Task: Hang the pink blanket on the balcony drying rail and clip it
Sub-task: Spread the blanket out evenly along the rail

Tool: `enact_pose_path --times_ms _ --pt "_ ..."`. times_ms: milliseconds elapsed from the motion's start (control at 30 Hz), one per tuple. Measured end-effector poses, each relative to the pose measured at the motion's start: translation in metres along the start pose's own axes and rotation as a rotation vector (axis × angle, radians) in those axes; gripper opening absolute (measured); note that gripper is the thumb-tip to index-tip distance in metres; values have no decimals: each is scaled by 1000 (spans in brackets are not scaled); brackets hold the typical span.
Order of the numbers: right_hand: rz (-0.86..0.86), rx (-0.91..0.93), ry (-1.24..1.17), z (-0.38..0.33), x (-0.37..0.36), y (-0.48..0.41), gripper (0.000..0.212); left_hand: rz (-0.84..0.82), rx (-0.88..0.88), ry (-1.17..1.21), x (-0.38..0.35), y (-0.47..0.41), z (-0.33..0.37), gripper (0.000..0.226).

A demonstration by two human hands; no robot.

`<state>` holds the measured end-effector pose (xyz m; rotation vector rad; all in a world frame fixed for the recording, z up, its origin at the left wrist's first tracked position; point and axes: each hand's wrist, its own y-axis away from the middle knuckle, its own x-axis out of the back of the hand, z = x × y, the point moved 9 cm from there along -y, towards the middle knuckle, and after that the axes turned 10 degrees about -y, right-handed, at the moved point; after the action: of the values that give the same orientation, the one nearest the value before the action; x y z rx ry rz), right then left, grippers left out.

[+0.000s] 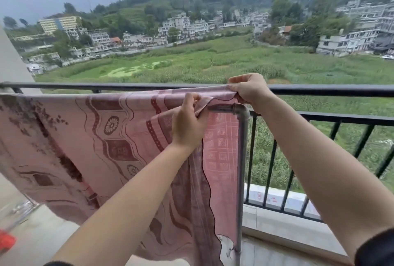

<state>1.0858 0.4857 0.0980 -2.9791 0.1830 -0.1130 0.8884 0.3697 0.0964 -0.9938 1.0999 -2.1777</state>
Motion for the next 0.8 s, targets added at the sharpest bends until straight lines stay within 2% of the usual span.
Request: enact_pose_path --times_ms 100,200,233,300,367,467,533,600,700,800 --pt "-10 -99 -25 35 13 4 14 -48 7 -39 -4 -9 -2 31" --pt "-181 -225 -29 70 6 24 19 -259 52 -82 -20 7 -12 40" --pt "-232 -259 -56 79 3 32 18 -308 43 -104 -24 16 -15 41" --pt "-303 -293 -132 92 0 45 30 -375 9 -128 -32 34 -18 38" --pt "-303 -288 -150 99 2 51 25 -409 -13 -152 -40 50 -19 38" --pt "-235 -218 -167 97 7 55 16 -393 13 -198 -46 64 -22 39" --pt "-224 -185 -175 92 7 58 19 -363 37 -207 -44 70 -22 35" --pt "-242 -167 -140 90 7 57 22 -327 33 -217 -39 71 -20 31" --pt "-270 -157 -90 90 10 51 7 -259 30 -221 -31 66 -20 22" --pt "-335 -155 -90 91 11 43 7 -169 10 -229 -22 60 -14 15"
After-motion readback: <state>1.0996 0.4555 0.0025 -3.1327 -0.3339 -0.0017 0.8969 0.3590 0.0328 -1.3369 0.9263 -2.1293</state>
